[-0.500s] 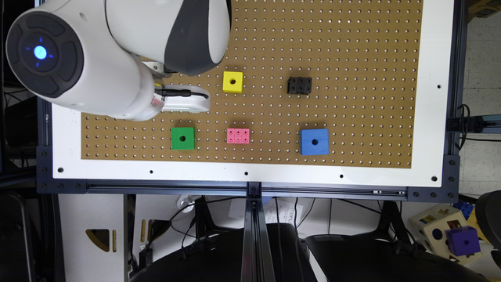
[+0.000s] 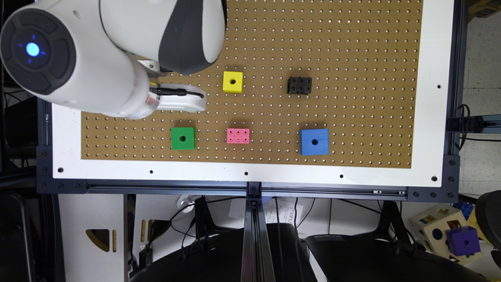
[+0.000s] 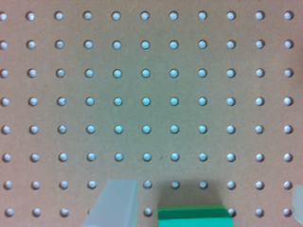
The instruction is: Pick up green block.
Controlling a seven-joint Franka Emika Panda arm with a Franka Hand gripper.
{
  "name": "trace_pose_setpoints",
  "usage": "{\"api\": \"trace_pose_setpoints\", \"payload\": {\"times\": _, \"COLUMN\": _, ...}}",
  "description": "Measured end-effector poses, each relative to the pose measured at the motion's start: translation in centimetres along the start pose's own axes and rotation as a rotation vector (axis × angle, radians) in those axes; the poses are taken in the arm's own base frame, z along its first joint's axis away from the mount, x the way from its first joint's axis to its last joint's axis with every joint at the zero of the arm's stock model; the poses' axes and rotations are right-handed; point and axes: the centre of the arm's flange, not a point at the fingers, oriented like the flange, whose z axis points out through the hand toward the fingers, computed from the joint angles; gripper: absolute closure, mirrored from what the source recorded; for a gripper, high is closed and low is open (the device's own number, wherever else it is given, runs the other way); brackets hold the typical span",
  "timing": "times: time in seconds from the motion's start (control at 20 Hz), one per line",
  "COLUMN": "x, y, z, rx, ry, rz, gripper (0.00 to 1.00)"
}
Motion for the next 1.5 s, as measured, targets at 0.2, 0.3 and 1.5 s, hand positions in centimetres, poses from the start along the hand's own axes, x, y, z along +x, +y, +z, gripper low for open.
{"api": "trace_pose_setpoints", "payload": {"times": 0.2, "x": 1.4, "y": -0.4, "z": 0.0, "rx": 0.008, "ry": 0.014, "rz": 0.004, "gripper": 0.0}}
{"api": "trace_pose_setpoints", "payload": {"times": 0.3, "x": 2.0, "y": -0.7, "z": 0.5, "rx": 0.009, "ry": 0.016, "rz": 0.004, "gripper": 0.0}}
{"api": "trace_pose_setpoints", "payload": {"times": 1.5, "x": 3.1, "y": -4.8, "z": 9.0, "rx": 0.037, "ry": -0.004, "rz": -0.015, "gripper": 0.0}}
